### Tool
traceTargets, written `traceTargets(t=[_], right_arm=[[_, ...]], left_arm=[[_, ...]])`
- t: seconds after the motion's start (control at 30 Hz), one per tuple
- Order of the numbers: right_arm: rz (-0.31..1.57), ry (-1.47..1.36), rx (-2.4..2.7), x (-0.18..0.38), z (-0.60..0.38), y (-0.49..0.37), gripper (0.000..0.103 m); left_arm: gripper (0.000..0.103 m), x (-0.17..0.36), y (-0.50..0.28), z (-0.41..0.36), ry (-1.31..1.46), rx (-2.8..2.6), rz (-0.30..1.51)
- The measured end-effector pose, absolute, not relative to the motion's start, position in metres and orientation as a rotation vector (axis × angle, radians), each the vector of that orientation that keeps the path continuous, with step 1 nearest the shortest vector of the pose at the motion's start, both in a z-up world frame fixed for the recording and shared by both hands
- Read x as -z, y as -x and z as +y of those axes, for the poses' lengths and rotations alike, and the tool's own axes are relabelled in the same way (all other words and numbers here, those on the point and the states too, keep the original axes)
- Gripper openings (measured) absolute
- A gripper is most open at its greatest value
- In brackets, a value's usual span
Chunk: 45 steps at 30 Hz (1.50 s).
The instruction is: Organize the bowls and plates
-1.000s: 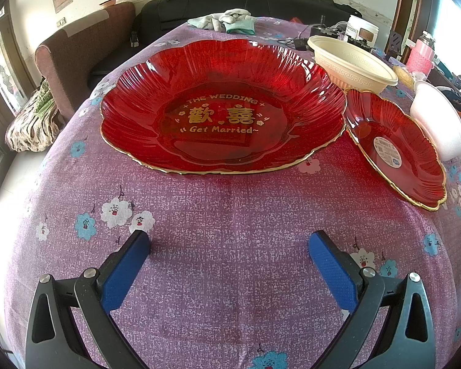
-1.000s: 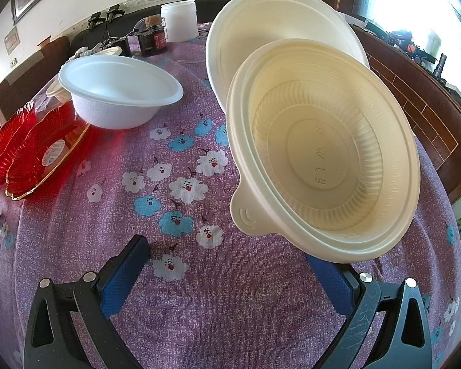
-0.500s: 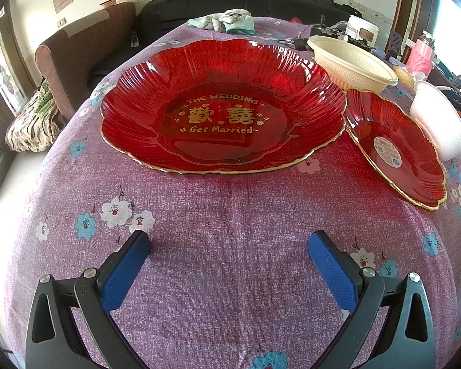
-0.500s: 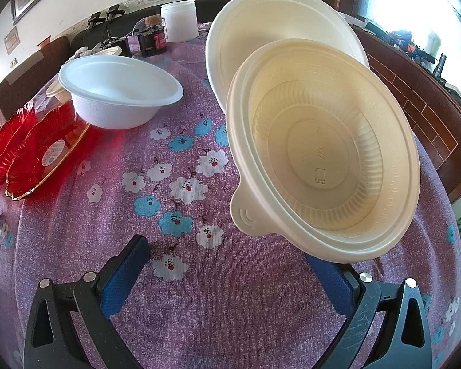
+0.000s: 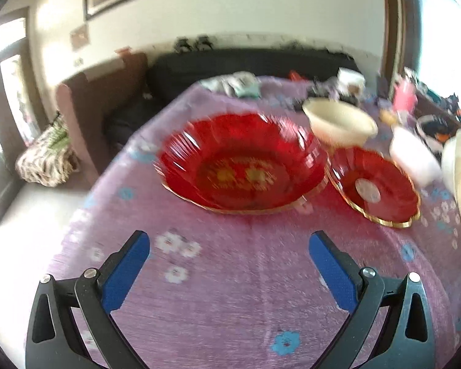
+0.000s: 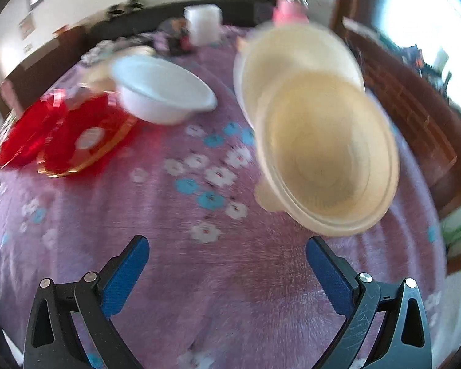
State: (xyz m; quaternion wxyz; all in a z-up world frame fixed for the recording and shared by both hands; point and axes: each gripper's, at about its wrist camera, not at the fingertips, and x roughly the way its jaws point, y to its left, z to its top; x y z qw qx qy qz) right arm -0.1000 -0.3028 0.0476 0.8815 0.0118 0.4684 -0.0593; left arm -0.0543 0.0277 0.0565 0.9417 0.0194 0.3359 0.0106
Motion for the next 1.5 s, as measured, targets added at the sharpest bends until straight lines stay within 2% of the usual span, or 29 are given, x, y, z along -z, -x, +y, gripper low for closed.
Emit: traceTargets(t=[0.17,0.4,0.87,1.5], right_arm=[[0.822,0.086,-0.064,-0.090,-0.248,0.111,0.103],[0.762,0.185,-0.315,-0.122,-0.170,0.107,0.103],[0.741,-0.040,-0.536,-0.177,-0.111,0.077,0.103],[0.787,0.004,-0.536,-0.172,-0.082,0.056,0.103]], left_arm=[[0.103,-0.079,0.072,0.035,-0.085,-0.106,0.548],[0.103,-0.092,0.085,0.040,-0.105,-0.136,0.503],[0.103,-0.104,0.100,0.048,-0.137,-0.181,0.477],[0.103,-0.100,0.099,0.060,-0.134,-0.214,0.476]])
